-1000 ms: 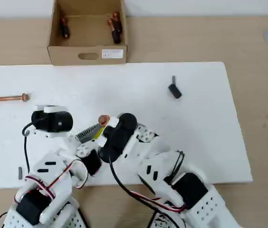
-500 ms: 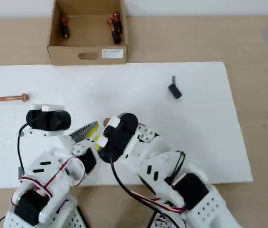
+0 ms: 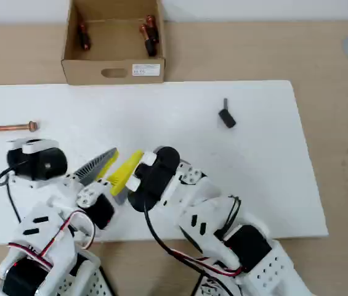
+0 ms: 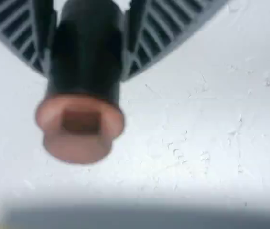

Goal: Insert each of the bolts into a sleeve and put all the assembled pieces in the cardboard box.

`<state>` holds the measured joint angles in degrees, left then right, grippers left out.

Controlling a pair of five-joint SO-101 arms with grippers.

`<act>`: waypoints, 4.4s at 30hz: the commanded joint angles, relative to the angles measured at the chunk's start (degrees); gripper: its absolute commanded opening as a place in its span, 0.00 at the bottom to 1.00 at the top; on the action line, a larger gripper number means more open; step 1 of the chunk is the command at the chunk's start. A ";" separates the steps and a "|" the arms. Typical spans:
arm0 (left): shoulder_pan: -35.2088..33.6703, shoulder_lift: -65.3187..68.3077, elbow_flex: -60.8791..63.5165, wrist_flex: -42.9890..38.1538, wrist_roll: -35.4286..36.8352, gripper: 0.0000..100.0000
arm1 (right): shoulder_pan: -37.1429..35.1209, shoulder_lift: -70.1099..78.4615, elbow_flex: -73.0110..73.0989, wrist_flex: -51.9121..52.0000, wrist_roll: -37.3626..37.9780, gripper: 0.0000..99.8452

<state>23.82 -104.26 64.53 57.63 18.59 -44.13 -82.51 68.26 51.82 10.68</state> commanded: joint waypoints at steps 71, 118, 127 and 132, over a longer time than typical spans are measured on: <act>-39.21 -0.13 29.54 3.08 -23.03 0.00 | 21.14 130.77 -142.37 5.27 17.67 0.01; -39.21 -0.13 29.54 3.16 -23.03 0.00 | 21.93 135.78 -163.82 35.08 23.74 0.16; -39.21 -0.13 29.54 3.16 -23.03 0.00 | 24.04 127.52 -163.82 49.05 23.74 0.16; -39.21 -0.13 29.54 3.16 -23.03 0.00 | 27.21 125.05 -163.65 50.64 23.74 0.16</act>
<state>-16.00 -104.09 94.33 60.79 -4.70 -19.60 47.52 -93.05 101.05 34.95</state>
